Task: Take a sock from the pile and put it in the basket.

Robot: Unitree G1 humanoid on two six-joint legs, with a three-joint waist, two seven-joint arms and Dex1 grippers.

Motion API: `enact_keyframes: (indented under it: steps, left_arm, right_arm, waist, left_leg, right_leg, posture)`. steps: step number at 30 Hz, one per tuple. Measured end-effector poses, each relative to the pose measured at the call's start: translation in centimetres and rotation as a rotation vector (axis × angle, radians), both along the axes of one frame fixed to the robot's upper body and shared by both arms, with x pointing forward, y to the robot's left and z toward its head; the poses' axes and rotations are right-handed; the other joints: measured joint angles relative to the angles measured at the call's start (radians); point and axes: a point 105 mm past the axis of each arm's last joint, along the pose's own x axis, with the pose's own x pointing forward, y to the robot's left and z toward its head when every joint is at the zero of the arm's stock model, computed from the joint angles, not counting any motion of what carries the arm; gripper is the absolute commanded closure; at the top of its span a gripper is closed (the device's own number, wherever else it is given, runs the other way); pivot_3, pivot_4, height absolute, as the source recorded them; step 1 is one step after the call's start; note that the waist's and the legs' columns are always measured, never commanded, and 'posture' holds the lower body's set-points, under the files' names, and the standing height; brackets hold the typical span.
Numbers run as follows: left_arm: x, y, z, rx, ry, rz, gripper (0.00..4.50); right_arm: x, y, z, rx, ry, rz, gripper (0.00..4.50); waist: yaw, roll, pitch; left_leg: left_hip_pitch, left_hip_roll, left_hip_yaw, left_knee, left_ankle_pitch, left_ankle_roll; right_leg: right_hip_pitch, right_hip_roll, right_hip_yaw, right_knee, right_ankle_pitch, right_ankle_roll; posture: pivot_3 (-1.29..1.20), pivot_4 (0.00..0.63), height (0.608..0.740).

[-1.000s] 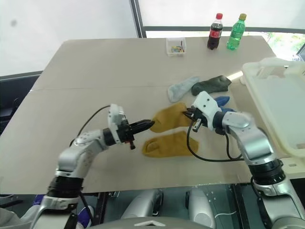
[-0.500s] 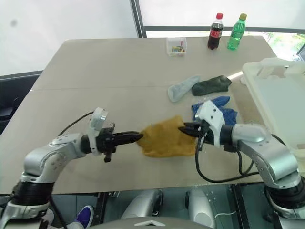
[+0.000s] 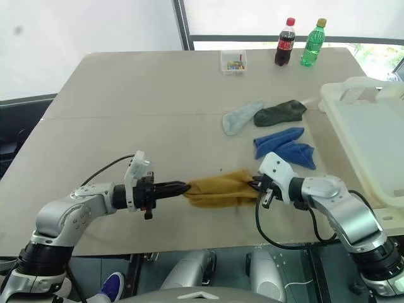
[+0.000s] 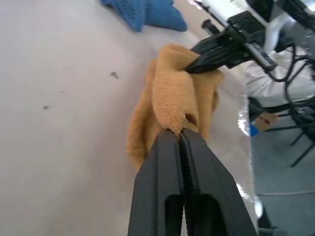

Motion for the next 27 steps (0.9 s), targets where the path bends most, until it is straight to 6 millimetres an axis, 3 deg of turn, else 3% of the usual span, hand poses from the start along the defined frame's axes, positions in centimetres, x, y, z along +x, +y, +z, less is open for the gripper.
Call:
enact_keyframes:
  steps: [7, 9, 10, 13, 17, 19, 27]
  left_arm:
    - [0.2, 0.2, -1.1, 0.050, 0.002, 0.013, 4.44]
    - [0.0, 0.1, -1.2, 0.050, 0.019, 0.003, 4.50]
    - [0.0, 0.1, -1.3, 0.052, 0.028, 0.000, 4.19]
    - [-0.4, 0.2, -1.5, 0.055, 0.051, -0.017, 3.10]
    - [-0.5, 0.3, -1.8, 0.063, 0.035, -0.009, 1.11]
    - [-0.1, 0.3, -1.4, 0.032, -0.002, 0.009, 0.14]
    - [0.6, 0.8, -0.9, 0.033, -0.064, 0.009, 0.14]
  right_arm:
    - [-0.7, 0.3, -0.4, -0.041, -0.041, 0.046, 4.50]
    - [-0.7, 0.4, -0.4, -0.053, -0.058, 0.058, 3.80]
    - [-0.7, 0.4, -0.4, -0.055, -0.062, 0.059, 3.47]
    - [-0.7, 0.3, -0.3, -0.057, -0.071, 0.059, 2.06]
    - [-0.5, 0.0, -0.3, -0.062, -0.091, 0.047, 0.05]
    - [-0.3, -0.5, 0.2, -0.050, -0.106, 0.022, 0.00]
    - [-1.4, -0.6, 2.8, 0.063, -0.174, 0.037, 0.00]
  waist:
    - [-0.001, 0.000, 0.000]
    - [-0.001, 0.000, 0.000]
    - [-0.001, 0.000, 0.000]
    - [-0.001, 0.000, 0.000]
    - [0.000, 0.000, 0.000]
    - [0.001, 0.000, 0.000]
    - [0.001, 0.000, 0.000]
  left_leg:
    - [0.000, 0.000, 0.000, 0.000, 0.000, 0.000]
    - [0.000, 0.000, 0.000, 0.000, 0.000, 0.000]
    - [0.000, 0.000, 0.000, 0.000, 0.000, 0.000]
    - [0.000, 0.000, 0.000, 0.000, 0.000, 0.000]
    - [0.000, 0.000, 0.000, 0.000, 0.000, 0.000]
    - [0.000, 0.000, 0.000, 0.000, 0.000, 0.000]
    - [0.002, 0.000, 0.000, 0.000, 0.000, 0.000]
  right_leg:
    - [0.000, 0.000, 0.000, 0.000, 0.000, 0.000]
    - [0.000, 0.000, 0.000, 0.000, 0.000, 0.000]
    - [0.000, 0.000, 0.000, 0.000, 0.000, 0.000]
    - [0.000, 0.000, 0.000, 0.000, 0.000, 0.000]
    - [0.000, 0.000, 0.000, 0.000, 0.000, 0.000]
    - [0.000, 0.000, 0.000, 0.000, 0.000, 0.000]
    - [0.002, 0.000, 0.000, 0.000, 0.000, 0.000]
  posture:
    - [0.00, 0.150, 0.740]
    - [0.00, 0.150, 0.740]
    - [0.00, 0.150, 0.740]
    - [0.00, 0.150, 0.740]
    - [0.00, 0.150, 0.740]
    - [0.00, 0.150, 0.740]
    - [0.00, 0.150, 0.740]
